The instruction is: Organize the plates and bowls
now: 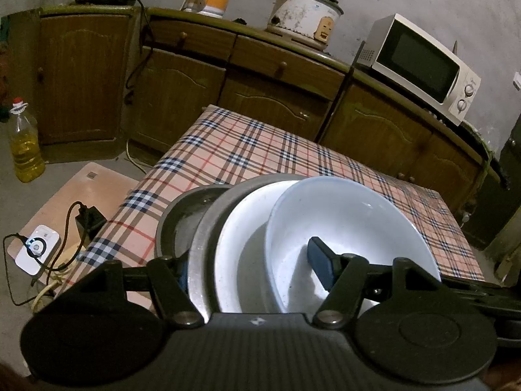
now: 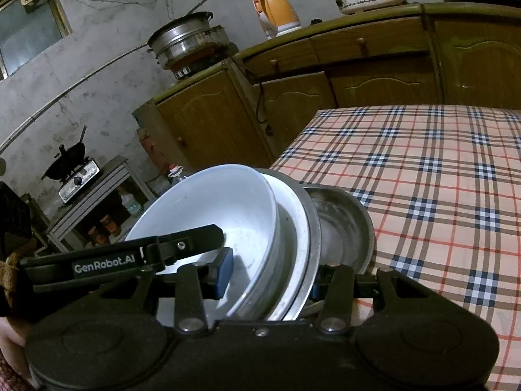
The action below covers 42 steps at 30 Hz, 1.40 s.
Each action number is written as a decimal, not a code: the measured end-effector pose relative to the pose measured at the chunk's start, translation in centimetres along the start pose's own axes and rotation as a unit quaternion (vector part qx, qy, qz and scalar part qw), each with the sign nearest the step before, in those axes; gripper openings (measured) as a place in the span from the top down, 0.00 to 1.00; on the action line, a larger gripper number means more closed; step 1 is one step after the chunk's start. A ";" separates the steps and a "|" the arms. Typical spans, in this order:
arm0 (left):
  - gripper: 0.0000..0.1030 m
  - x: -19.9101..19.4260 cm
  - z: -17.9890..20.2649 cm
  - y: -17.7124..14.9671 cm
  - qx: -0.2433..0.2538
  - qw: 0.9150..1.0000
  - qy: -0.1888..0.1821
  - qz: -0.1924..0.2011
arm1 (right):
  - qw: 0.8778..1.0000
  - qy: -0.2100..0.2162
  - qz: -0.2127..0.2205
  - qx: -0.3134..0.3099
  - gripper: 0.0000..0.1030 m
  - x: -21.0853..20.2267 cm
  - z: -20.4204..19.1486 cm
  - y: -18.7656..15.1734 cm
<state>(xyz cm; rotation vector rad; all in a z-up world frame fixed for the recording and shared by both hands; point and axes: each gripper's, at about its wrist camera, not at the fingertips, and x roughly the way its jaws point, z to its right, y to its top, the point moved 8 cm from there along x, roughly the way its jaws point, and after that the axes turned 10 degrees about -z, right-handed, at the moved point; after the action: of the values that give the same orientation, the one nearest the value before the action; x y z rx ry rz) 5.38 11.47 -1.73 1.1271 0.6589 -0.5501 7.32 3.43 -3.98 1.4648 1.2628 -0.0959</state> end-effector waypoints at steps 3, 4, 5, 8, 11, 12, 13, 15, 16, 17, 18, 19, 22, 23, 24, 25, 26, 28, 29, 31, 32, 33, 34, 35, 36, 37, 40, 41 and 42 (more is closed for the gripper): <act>0.34 0.2 -0.2 0.0 -0.003 1.000 -0.004 0.001 | 1.000 -0.004 -0.002 -0.002 0.46 0.2 -0.1 0.1; 0.34 0.3 -0.3 0.0 -0.003 1.000 -0.005 0.001 | 1.000 -0.006 -0.002 -0.003 0.46 0.3 -0.2 0.1; 0.34 0.3 -0.3 0.0 -0.005 1.000 -0.006 0.001 | 1.000 -0.007 -0.002 -0.004 0.46 0.3 -0.3 0.0; 0.34 0.5 -0.6 0.1 -0.007 1.000 -0.008 0.001 | 1.000 -0.010 -0.005 -0.005 0.46 0.6 -0.4 0.2; 0.34 0.6 -0.8 0.3 -0.008 1.000 -0.009 0.002 | 1.000 -0.012 -0.006 -0.006 0.46 0.9 -0.5 0.3; 0.34 0.6 -0.9 0.3 -0.008 1.000 -0.010 0.002 | 1.000 -0.012 -0.006 -0.007 0.46 1.0 -0.5 0.4; 0.34 0.6 -1.0 0.3 -0.009 1.000 -0.010 0.002 | 1.000 -0.012 -0.006 -0.007 0.46 1.1 -0.6 0.4; 0.34 0.7 -1.2 0.4 -0.010 1.000 -0.010 0.002 | 1.000 -0.012 -0.007 -0.007 0.46 1.1 -0.7 0.3; 0.34 0.7 -1.2 0.4 -0.010 1.000 -0.010 0.003 | 1.000 -0.013 -0.006 -0.008 0.46 1.2 -0.7 0.3; 0.34 0.7 -1.2 0.4 -0.010 1.000 -0.010 0.002 | 1.000 -0.013 -0.006 -0.008 0.46 1.2 -0.8 0.4; 0.34 0.7 -1.3 0.4 -0.011 1.000 -0.010 0.002 | 1.000 -0.013 -0.007 -0.008 0.46 1.3 -0.9 0.4; 0.34 0.7 -1.3 0.4 -0.010 1.000 -0.010 0.002 | 1.000 -0.014 -0.007 -0.008 0.46 1.4 -0.9 0.4; 0.34 0.9 -1.6 0.5 -0.009 1.000 -0.010 0.001 | 1.000 -0.014 -0.007 -0.008 0.46 1.5 -0.9 0.5; 0.34 1.0 -1.7 0.6 -0.009 1.000 -0.010 0.001 | 1.000 -0.014 -0.007 -0.007 0.46 1.6 -0.9 0.5; 0.34 1.1 -1.7 0.6 -0.008 1.000 -0.011 0.000 | 1.000 -0.014 -0.007 -0.008 0.46 1.5 -0.9 0.5; 0.34 1.0 -1.7 0.6 -0.008 1.000 -0.011 0.000 | 1.000 -0.015 -0.007 -0.007 0.46 1.7 -0.9 0.5; 0.34 1.1 -1.8 0.7 -0.006 1.000 -0.012 -0.001 | 1.000 -0.016 -0.007 -0.007 0.46 1.8 -0.9 0.5; 0.34 1.3 -1.9 0.8 -0.002 1.000 -0.011 -0.003 | 1.000 -0.016 -0.006 -0.004 0.46 2.1 -0.9 0.6; 0.34 1.4 -2.0 0.9 0.001 1.000 -0.010 -0.004 | 1.000 -0.016 -0.006 -0.002 0.46 2.3 -0.8 0.6; 0.34 1.6 -2.1 1.0 0.008 1.000 -0.009 -0.007 | 1.000 -0.017 -0.003 0.003 0.46 2.5 -0.7 0.5; 0.34 1.8 -2.1 1.1 0.011 1.000 -0.009 -0.009 | 1.000 -0.017 -0.002 0.005 0.46 2.6 -0.7 0.4; 0.34 1.9 -2.1 1.2 0.014 1.000 -0.009 -0.011 | 1.000 -0.017 -0.002 0.008 0.46 2.7 -0.6 0.4; 0.34 2.0 -2.1 1.3 0.017 1.000 -0.009 -0.013 | 1.000 -0.017 -0.001 0.011 0.46 2.8 -0.5 0.5; 0.34 2.2 -2.1 1.4 0.020 1.000 -0.009 -0.014 | 1.000 -0.017 0.000 0.014 0.46 2.9 -0.4 0.5; 0.34 2.4 -2.2 1.4 0.022 1.000 -0.009 -0.016 | 1.000 -0.018 0.001 0.017 0.46 3.0 -0.3 0.6; 0.34 2.5 -2.2 1.5 0.025 0.999 -0.009 -0.018 | 1.000 -0.018 0.002 0.020 0.46 3.1 -0.2 0.6; 0.34 2.8 -2.3 1.6 0.030 0.999 -0.009 -0.022 | 1.000 -0.018 0.002 0.025 0.46 3.4 0.0 0.7; 0.34 2.9 -2.4 1.7 0.031 0.999 -0.008 -0.023 | 0.999 -0.017 0.003 0.027 0.46 3.6 0.0 0.7; 0.34 2.9 -2.4 1.8 0.032 0.999 -0.007 -0.023 | 0.999 -0.017 0.003 0.028 0.46 3.7 0.1 0.7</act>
<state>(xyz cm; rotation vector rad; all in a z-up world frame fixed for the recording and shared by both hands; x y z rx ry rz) 8.14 14.13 -3.39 1.1694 0.6599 -0.6219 9.43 5.82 -5.95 1.5096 1.2374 -0.1522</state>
